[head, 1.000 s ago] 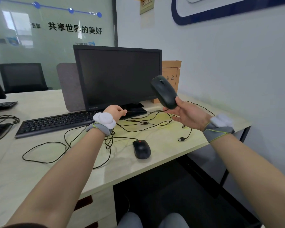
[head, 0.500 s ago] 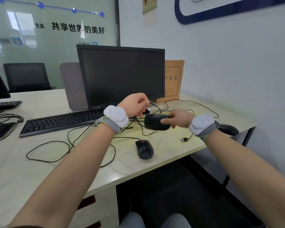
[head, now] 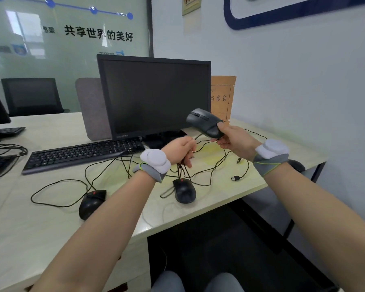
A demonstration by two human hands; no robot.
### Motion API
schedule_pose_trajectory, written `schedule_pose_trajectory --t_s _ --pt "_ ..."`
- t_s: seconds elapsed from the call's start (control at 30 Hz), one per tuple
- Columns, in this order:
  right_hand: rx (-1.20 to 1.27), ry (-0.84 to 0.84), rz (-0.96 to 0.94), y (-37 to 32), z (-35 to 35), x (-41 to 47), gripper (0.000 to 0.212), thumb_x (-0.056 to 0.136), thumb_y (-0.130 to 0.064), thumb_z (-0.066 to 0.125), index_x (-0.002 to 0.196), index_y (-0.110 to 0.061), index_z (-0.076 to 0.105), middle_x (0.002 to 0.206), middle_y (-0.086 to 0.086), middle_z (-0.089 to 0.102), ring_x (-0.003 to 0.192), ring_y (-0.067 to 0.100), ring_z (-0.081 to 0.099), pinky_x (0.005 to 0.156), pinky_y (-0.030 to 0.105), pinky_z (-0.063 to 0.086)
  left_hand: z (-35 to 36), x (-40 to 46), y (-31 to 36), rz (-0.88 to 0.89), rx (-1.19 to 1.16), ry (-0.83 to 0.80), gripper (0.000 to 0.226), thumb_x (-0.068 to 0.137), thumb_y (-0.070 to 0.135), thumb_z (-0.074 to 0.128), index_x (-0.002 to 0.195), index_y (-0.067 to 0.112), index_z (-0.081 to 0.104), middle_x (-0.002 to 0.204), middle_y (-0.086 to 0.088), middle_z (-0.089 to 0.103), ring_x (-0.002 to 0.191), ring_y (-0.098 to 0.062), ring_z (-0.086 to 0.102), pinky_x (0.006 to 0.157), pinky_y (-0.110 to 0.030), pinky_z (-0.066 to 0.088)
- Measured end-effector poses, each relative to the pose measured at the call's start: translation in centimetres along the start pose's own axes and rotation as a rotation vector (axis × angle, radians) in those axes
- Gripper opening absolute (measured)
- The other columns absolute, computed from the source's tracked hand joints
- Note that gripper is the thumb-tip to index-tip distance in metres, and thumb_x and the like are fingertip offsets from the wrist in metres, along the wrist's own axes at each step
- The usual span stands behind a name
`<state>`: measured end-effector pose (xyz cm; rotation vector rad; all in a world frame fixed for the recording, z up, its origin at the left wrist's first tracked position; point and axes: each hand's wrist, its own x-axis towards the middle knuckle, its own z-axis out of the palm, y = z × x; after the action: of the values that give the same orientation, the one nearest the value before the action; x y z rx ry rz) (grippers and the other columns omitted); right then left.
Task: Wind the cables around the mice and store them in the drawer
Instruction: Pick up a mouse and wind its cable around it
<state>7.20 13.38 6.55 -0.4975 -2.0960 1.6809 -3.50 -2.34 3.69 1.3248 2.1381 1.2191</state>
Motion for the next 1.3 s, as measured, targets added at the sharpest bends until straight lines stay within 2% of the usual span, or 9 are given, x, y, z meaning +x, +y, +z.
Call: schedule_pose_trajectory --t_s 0.2,0.37,0.5,0.57,0.7,0.8,0.87,1.03,1.3 --pt "0.256 0.036 0.017 -0.4 1.0 -0.5 0.036 0.100 -0.040 0.033 0.094 -0.010 0.052 0.072 0.009 0.053 0.059 0.015 0.044 0.059 0.022 0.038 1.0 -0.2 0.4 0.019 -0.088 -0.216 0.030 0.098 0.024 0.036 0.075 0.015 0.052 0.056 0.000 0.046 0.045 -0.012 0.057 0.063 -0.027 0.049" --pt "0.281 -0.142 -0.035 -0.8 1.3 -0.6 0.045 0.099 -0.047 0.024 0.103 -0.019 0.059 0.080 0.002 0.069 0.061 0.010 0.045 0.057 0.021 0.034 1.5 -0.1 0.4 0.026 0.102 -0.233 0.035 0.099 0.031 0.036 0.073 0.015 0.053 0.060 0.001 0.057 0.053 -0.012 0.062 0.060 -0.011 0.047" --pt "0.305 -0.254 -0.083 -1.7 -0.9 -0.5 0.042 0.098 -0.049 0.025 0.101 -0.026 0.060 0.069 0.000 0.067 0.057 0.010 0.039 0.047 0.014 0.034 -0.2 0.3 -0.9 -0.038 0.283 -0.252 0.036 0.098 0.032 0.038 0.069 0.019 0.053 0.061 0.006 0.058 0.063 -0.009 0.063 0.073 -0.020 0.046" --pt "0.367 -0.371 -0.052 -1.9 -1.7 -0.9 0.041 0.097 -0.048 0.028 0.097 -0.028 0.064 0.072 -0.002 0.064 0.060 0.011 0.046 0.049 0.015 0.036 -1.3 0.2 -1.6 -0.085 0.306 -0.260 0.035 0.097 0.034 0.042 0.066 0.022 0.056 0.057 0.010 0.054 0.060 -0.002 0.062 0.063 -0.018 0.042" --pt "-0.010 -0.567 0.014 -1.3 -1.4 -2.4 0.036 0.089 -0.045 0.038 0.094 -0.018 0.060 0.082 0.011 0.059 0.065 0.017 0.051 0.062 0.026 0.032 -2.9 0.6 -2.0 -0.124 0.294 -0.141 0.028 0.093 0.028 0.049 0.068 0.022 0.059 0.058 0.011 0.050 0.052 -0.001 0.049 0.051 -0.014 0.035" --pt "-0.792 -0.497 -0.053 -1.7 -0.3 -2.8 0.043 0.097 -0.048 0.033 0.073 -0.023 0.059 0.064 -0.002 0.061 0.056 0.011 0.042 0.060 0.022 0.035 -3.4 1.0 -1.2 -0.102 0.445 -0.132 0.026 0.093 0.036 0.049 0.072 0.027 0.061 0.064 0.011 0.053 0.058 -0.002 0.049 0.057 -0.015 0.037" --pt "-1.069 -0.457 -0.038 -1.8 0.1 -2.4 0.046 0.096 -0.051 0.030 0.068 -0.025 0.055 0.055 -0.013 0.057 0.058 0.010 0.044 0.062 0.021 0.036 -3.3 1.0 -0.8 -0.100 0.511 -0.125 0.026 0.092 0.036 0.049 0.071 0.028 0.061 0.066 0.013 0.054 0.062 -0.001 0.051 0.060 -0.016 0.037" --pt "-1.321 -0.215 -0.010 -0.3 1.3 -1.0 0.052 0.094 -0.054 0.034 0.105 -0.012 0.062 0.097 0.009 0.068 0.091 0.025 0.061 0.076 0.034 0.045 -2.2 0.9 0.6 -0.037 0.407 -0.122 0.022 0.092 0.030 0.049 0.087 0.019 0.067 0.071 0.015 0.058 0.069 0.001 0.057 0.062 -0.013 0.037" --pt "-1.077 0.357 -0.321 1.1 1.2 0.4 0.048 0.093 -0.054 0.036 0.120 -0.019 0.054 0.093 0.004 0.063 0.080 0.025 0.057 0.066 0.032 0.046 -0.6 0.5 0.5 -0.102 0.231 -0.149 0.016 0.094 0.030 0.045 0.089 0.019 0.056 0.086 0.004 0.067 0.082 -0.010 0.061 0.070 -0.022 0.046"
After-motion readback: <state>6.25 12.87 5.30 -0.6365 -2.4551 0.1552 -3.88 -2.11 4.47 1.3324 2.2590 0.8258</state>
